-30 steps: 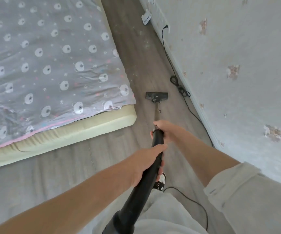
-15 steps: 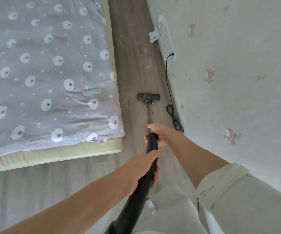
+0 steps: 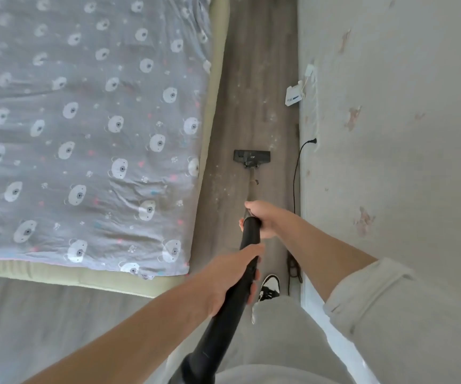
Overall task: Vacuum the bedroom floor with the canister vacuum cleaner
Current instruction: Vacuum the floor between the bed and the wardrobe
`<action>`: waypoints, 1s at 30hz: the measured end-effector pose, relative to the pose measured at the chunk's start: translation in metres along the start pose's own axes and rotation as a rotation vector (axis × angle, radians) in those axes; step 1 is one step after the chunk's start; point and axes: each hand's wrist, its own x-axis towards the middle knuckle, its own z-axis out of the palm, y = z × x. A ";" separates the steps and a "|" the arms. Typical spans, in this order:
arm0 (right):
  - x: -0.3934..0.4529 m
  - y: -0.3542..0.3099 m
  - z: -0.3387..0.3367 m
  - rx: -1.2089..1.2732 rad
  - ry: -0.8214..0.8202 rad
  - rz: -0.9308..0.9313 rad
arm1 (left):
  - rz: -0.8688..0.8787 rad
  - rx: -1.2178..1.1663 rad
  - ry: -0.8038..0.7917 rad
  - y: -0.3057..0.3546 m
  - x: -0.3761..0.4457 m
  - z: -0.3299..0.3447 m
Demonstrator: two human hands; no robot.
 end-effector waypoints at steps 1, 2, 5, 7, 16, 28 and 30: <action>0.003 -0.018 -0.006 -0.017 -0.010 0.004 | 0.002 -0.026 0.001 0.015 0.005 0.010; 0.003 -0.033 -0.009 -0.024 -0.012 0.000 | 0.010 -0.040 0.001 0.029 0.008 0.017; 0.005 -0.088 -0.013 -0.039 -0.007 -0.044 | 0.066 -0.053 0.003 0.078 0.022 0.036; 0.008 -0.120 -0.014 -0.040 -0.012 -0.056 | 0.072 -0.056 -0.021 0.110 0.029 0.045; 0.051 -0.294 0.000 -0.035 0.066 -0.085 | 0.107 -0.085 -0.064 0.275 0.088 0.048; 0.105 -0.537 0.003 0.088 0.015 -0.044 | 0.114 -0.018 -0.053 0.516 0.147 0.071; 0.125 -0.587 0.002 0.101 0.002 -0.046 | 0.122 -0.013 -0.032 0.566 0.165 0.080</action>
